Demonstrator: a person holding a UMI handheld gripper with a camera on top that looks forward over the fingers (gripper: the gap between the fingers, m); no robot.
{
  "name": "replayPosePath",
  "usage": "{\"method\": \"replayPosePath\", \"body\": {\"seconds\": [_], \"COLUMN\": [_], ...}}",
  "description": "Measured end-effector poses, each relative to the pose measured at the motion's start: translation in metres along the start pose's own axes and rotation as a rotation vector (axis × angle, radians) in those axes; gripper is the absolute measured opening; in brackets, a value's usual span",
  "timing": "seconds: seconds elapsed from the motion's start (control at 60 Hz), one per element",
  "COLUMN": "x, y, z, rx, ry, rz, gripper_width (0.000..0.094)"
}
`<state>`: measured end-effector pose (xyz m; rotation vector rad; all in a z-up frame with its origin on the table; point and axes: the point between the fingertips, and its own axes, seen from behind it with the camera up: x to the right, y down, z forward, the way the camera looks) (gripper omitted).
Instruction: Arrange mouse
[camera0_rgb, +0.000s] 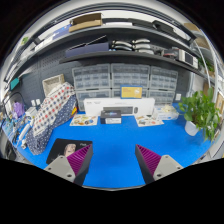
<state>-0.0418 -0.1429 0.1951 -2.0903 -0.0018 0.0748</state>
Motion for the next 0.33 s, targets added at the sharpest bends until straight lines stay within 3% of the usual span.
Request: {"method": "replayPosePath", "body": {"seconds": [0.333], "x": [0.058], "y": [0.015], "z": [-0.019], "rx": [-0.006], "ry": [0.031], "rz": [0.030], "gripper_width": [0.0852]}}
